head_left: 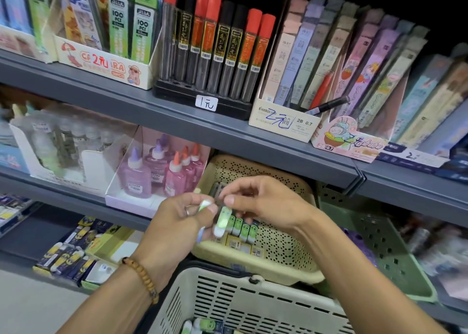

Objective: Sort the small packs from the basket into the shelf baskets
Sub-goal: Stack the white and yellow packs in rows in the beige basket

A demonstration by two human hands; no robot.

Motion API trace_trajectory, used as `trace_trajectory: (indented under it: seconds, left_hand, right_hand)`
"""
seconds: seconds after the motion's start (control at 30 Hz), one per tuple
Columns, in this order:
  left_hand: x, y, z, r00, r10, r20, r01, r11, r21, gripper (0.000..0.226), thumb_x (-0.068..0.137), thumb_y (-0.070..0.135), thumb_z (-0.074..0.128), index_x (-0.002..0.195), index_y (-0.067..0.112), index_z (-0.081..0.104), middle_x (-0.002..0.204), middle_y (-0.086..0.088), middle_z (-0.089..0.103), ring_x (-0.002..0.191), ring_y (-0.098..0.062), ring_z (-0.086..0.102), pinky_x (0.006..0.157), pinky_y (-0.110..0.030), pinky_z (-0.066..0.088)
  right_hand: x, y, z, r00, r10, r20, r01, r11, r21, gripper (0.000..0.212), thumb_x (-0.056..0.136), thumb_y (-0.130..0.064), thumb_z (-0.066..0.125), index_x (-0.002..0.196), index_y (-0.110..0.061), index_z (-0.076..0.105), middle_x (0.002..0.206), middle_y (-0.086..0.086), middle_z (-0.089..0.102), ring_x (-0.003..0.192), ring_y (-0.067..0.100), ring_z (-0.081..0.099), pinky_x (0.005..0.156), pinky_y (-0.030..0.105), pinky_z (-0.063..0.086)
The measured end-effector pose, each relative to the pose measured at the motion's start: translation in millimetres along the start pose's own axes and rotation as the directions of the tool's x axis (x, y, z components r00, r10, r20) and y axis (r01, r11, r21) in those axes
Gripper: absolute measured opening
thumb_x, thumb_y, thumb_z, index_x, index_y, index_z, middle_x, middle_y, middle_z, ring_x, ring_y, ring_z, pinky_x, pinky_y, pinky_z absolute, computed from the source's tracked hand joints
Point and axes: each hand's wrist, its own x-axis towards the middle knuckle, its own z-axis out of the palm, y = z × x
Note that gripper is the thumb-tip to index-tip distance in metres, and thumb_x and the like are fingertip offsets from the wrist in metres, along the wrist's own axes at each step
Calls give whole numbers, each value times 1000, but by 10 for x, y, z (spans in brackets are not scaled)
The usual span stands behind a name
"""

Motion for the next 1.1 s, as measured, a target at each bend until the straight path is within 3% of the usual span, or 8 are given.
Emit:
trace_trajectory:
  seconds: [0.1,0.23,0.43,0.6,0.73,0.9,1.03,1.1]
  left_hand:
    - [19,-5,-26,998,34,-61,-34,999,4,9,85,7,68,90,12,74,73,-4,72,86,-26,72,87,-37,54]
    - [19,34,-11,987,107,-118,-102,994,45,5,81,14,73,84,17,75,77,-10,68,66,-14,61,67,-29,46]
    - [68,23,-52,968,113,-224,-103,993,56,13,75,12,77,86,8,71,66,-4,72,52,-7,63,50,-20,50]
    - [60,34,-49,974,99,-205,-97,995,18,11,72,6,78,82,8,74,74,-12,74,64,-19,72,60,-20,58]
    - [21,11,41,972,84,-221,-94,995,-37,8,74,1,76,81,1,72,75,-15,72,67,-23,73,64,-23,60]
    - [27,-55,129,963,94,-252,-116,991,-73,6,76,-2,75,76,3,71,72,-13,71,65,-21,73,60,-20,58]
    - [32,-151,165,972,111,-207,-120,992,-34,7,75,2,77,77,7,73,74,-12,73,69,-25,73,61,-20,57]
    - [27,-205,178,969,193,-156,-168,972,162,9,74,9,80,75,16,74,74,-2,73,70,-19,72,62,-21,55]
  right_hand:
    - [-29,200,-219,977,122,-174,-122,993,10,8,92,-16,66,91,-20,72,70,1,68,59,11,58,55,23,49]
    - [-28,618,-417,897,300,-325,-364,918,-159,8,93,-13,64,96,-18,69,64,1,70,53,7,64,57,20,55]
    - [153,978,-405,821,475,-317,-552,803,-225,8,97,-18,59,100,-22,64,73,0,70,69,10,67,86,32,57]
    - [179,955,-331,774,550,-313,-609,781,-135,8,93,-10,64,93,-16,59,73,5,72,60,8,68,71,23,60]
    - [90,764,-258,813,427,-396,-540,808,-237,8,97,-14,57,98,-21,61,83,3,73,65,7,67,62,20,55]
    - [-118,385,-51,942,208,-264,-115,938,328,22,96,-23,61,100,-4,70,87,12,74,68,16,68,58,22,54]
    - [-226,241,54,983,118,-139,-47,899,434,5,87,-9,70,88,-7,74,82,15,73,67,17,71,59,19,56]
    - [-244,255,-2,976,143,-163,-57,894,444,6,87,-4,69,91,-6,73,81,14,73,67,16,71,59,19,56]
